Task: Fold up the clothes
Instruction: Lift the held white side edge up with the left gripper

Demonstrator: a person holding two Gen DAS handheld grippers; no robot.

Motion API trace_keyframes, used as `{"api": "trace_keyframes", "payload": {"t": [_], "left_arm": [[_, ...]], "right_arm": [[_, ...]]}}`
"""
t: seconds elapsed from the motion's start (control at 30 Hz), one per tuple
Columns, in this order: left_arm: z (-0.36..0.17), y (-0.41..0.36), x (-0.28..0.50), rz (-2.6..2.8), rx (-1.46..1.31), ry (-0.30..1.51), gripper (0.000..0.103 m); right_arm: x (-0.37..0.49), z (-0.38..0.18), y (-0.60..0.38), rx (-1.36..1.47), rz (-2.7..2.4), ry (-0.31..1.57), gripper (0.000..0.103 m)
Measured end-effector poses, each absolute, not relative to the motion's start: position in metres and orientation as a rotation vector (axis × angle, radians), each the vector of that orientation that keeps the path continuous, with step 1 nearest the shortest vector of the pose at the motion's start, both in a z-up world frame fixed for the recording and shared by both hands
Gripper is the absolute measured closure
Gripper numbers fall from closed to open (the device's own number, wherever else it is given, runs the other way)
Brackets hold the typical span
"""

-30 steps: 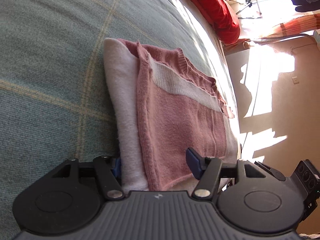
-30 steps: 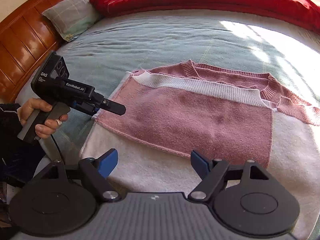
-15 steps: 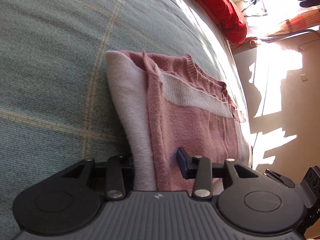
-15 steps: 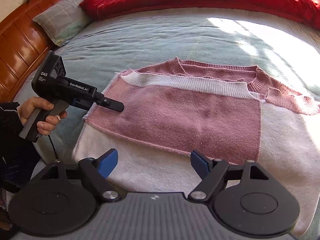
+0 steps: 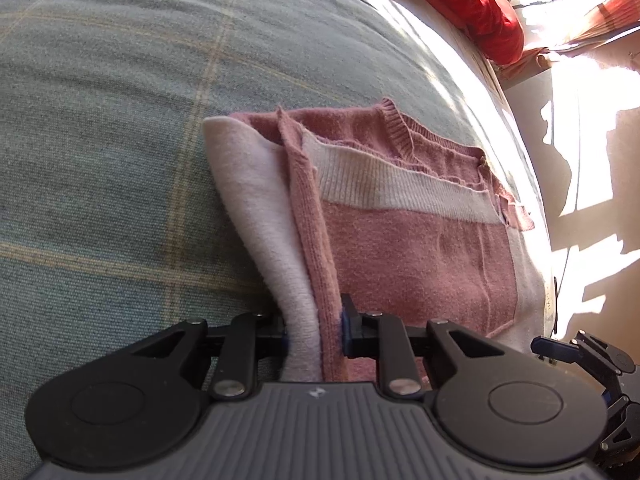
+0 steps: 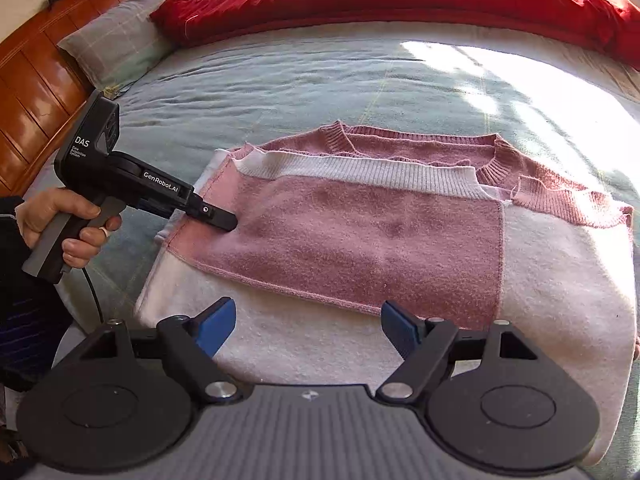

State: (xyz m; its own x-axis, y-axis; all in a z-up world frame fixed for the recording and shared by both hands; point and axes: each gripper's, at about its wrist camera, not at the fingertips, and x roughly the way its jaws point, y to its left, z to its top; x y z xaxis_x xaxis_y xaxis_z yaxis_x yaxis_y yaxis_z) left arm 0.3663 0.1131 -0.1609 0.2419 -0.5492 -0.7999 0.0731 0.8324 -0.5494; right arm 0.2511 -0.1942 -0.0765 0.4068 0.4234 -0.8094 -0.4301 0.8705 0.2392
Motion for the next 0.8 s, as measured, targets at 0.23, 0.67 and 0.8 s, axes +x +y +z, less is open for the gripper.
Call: {"api": "trace_keyframes", "payload": {"t": [0.23, 0.67, 0.8], "left_arm": [[-0.135, 0.101, 0.365, -0.429, -0.378, 1.255, 0.084], [-0.084, 0.062, 0.354, -0.408, -0.275, 1.213, 0.085], [-0.07, 0.053, 0.348, -0.408, -0.245, 1.197, 0.085]], "right_arm": [[0.247, -0.072, -0.207, 0.01, 0.513, 0.99, 0.02], [0.24, -0.063, -0.24, 0.067, 0.478, 0.94, 0.02], [0.237, -0.059, -0.25, 0.091, 0.47, 0.918, 0.02]]}}
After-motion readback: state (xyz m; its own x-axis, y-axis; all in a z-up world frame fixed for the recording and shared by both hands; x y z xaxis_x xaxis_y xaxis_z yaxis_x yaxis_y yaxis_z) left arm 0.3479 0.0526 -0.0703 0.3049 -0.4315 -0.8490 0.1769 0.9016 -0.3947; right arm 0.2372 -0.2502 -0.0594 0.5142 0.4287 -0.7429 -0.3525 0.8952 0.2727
